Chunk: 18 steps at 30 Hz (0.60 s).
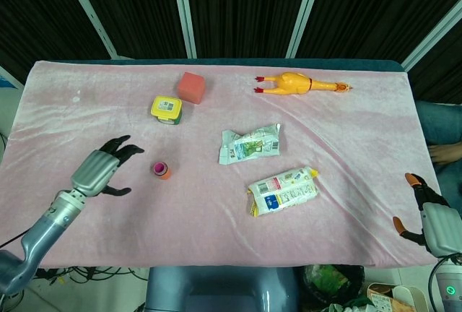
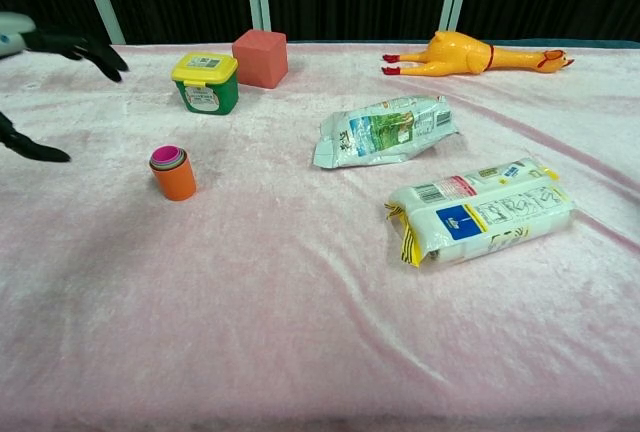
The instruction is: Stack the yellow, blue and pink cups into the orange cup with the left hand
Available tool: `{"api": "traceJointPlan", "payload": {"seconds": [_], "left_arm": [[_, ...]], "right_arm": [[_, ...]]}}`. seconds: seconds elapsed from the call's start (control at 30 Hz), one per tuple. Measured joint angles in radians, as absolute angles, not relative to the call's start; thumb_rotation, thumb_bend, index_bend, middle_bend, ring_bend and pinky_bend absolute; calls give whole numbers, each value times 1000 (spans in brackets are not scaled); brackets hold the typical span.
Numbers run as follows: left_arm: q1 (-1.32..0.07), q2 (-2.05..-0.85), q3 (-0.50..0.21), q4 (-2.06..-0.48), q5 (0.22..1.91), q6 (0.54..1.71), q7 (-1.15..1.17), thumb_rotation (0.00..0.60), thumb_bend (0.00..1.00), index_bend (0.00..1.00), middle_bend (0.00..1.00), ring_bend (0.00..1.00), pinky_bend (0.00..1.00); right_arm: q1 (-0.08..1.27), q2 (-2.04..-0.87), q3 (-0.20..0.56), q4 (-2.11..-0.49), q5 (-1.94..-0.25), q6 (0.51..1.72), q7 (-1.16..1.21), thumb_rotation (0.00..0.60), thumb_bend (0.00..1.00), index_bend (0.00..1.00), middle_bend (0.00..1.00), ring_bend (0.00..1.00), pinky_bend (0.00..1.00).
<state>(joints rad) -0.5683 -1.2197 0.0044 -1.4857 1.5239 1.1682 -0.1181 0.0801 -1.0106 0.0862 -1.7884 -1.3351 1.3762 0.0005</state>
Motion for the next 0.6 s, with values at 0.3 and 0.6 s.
{"api": "traceJointPlan", "payload": {"seconds": [0.3,0.6], "left_arm": [[-374,-1061,37,-1681,1442,1343,45,600,101,120,136,0,110],[-185,-981,122,-1785,1408,1465,22,600,101,124,136,0,100]], "right_arm": [[81,-1013,86,-1781,-1348,1385,-12,600,268,69,63,161,214],[81,-1017,80,-1761,-1389,1401,-11,600,267,69,63,161,214]]}}
